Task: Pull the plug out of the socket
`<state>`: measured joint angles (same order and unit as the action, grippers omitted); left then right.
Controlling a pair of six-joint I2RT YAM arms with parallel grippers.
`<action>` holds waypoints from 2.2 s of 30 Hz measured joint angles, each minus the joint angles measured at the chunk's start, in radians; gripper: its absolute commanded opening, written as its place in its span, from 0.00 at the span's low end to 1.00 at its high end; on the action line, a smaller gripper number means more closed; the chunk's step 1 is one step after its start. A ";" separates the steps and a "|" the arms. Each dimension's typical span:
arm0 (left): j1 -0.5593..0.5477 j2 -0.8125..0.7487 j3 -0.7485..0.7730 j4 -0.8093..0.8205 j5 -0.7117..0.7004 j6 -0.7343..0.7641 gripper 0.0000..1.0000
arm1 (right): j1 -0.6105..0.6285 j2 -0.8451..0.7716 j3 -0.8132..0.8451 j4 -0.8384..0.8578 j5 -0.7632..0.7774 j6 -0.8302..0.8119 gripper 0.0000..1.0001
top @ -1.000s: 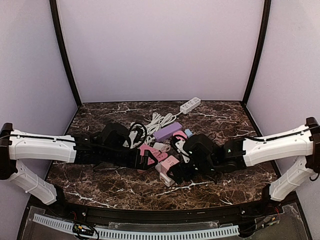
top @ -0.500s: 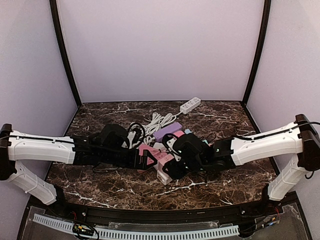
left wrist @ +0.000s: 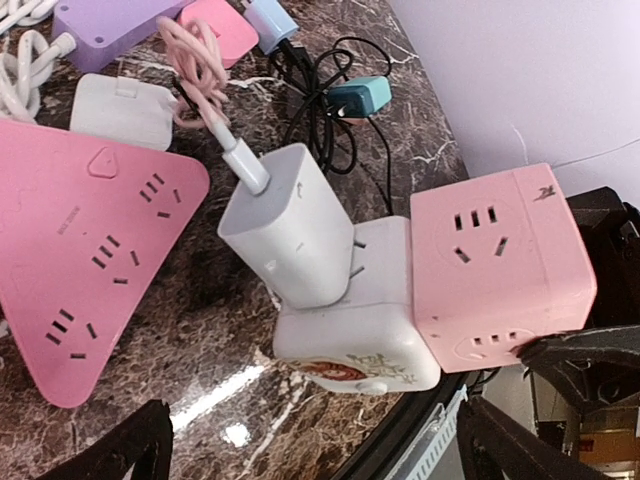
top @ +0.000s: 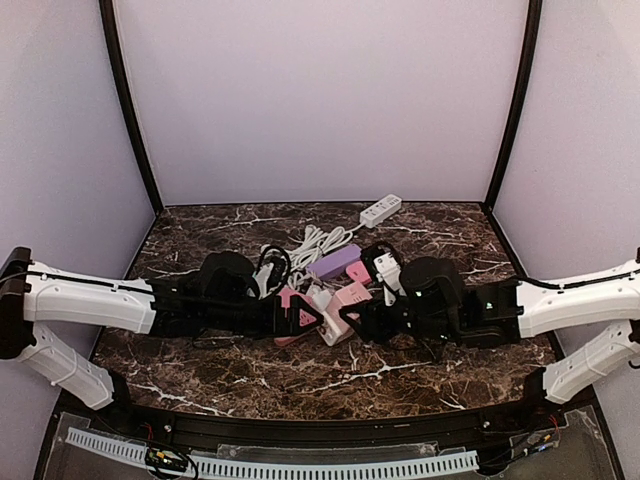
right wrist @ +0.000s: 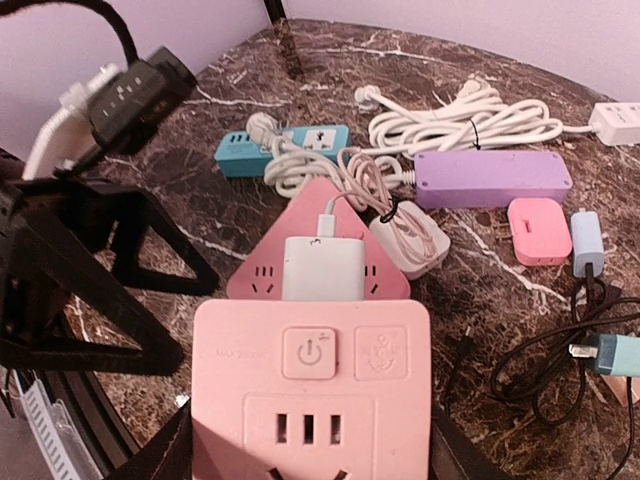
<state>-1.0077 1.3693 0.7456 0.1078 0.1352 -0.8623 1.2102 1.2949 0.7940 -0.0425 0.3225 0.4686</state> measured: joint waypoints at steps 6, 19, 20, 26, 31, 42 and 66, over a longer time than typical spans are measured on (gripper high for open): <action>0.000 0.039 0.000 0.116 0.074 -0.015 0.99 | 0.000 -0.053 -0.034 0.115 0.008 0.001 0.00; 0.011 -0.072 -0.049 0.183 -0.024 -0.063 0.86 | 0.000 -0.085 -0.174 0.282 -0.034 0.000 0.00; 0.017 -0.085 -0.049 0.180 -0.035 -0.069 0.81 | 0.000 -0.090 -0.177 0.290 -0.039 -0.001 0.00; 0.047 -0.063 -0.042 0.175 -0.044 -0.085 0.76 | 0.000 -0.116 -0.182 0.342 -0.062 -0.011 0.00; 0.048 -0.002 -0.016 0.163 -0.018 -0.084 0.73 | 0.000 -0.128 -0.193 0.357 -0.072 -0.016 0.00; 0.048 0.025 0.024 0.168 0.012 -0.082 0.47 | 0.000 -0.128 -0.204 0.357 -0.106 -0.023 0.00; 0.064 0.088 0.058 0.179 0.060 -0.080 0.01 | 0.004 -0.122 -0.211 0.346 -0.099 -0.041 0.00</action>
<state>-0.9440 1.4574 0.8036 0.2863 0.1955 -0.9424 1.2144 1.1732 0.5827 0.3035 0.2237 0.4278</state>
